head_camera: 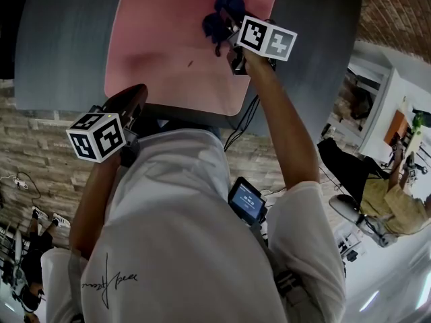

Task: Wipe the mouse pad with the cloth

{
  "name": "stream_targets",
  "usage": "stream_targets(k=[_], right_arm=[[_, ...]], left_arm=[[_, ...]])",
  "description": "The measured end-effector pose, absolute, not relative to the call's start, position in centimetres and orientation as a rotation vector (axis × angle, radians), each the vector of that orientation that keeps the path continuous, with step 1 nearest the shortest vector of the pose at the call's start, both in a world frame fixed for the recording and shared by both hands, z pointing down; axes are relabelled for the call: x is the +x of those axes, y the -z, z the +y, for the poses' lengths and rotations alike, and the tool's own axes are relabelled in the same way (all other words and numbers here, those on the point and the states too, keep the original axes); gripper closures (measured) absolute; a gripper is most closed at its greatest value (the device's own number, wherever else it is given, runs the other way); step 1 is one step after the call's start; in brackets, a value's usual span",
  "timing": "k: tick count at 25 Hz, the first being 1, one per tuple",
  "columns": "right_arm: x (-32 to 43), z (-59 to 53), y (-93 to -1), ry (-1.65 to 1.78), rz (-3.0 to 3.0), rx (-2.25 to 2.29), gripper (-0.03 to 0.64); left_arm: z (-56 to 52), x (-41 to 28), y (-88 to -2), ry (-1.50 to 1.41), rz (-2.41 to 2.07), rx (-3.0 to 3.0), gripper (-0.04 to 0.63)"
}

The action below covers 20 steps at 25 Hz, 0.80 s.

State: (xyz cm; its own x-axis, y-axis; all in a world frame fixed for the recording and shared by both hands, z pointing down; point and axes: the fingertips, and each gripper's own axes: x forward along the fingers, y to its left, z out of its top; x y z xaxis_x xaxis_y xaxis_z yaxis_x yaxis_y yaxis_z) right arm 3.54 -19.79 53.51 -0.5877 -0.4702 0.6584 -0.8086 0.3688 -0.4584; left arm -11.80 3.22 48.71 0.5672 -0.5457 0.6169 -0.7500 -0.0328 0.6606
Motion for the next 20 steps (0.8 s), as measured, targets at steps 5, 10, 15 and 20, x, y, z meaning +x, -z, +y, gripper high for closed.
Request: stream_targets(k=[5, 10, 15, 20], right_arm=[[2.4, -19.8, -53.4, -1.083, -2.227, 1.088, 0.505], [0.0, -19.1, -53.2, -1.054, -2.24, 1.054, 0.505], [-1.7, -18.9, -53.4, -0.998, -2.251, 1.02, 0.505], [-3.4, -18.7, -53.1, -1.004, -2.25, 1.029, 0.505]], left_arm=[[3.4, -12.4, -48.5, -0.22, -1.109, 1.697, 0.584], [4.1, -13.4, -48.3, -0.209, -1.127, 1.69, 0.584], [4.2, -13.5, -48.4, -0.209, -1.129, 1.684, 0.583], [4.5, -14.4, -48.3, -0.203, -1.133, 1.679, 0.584]])
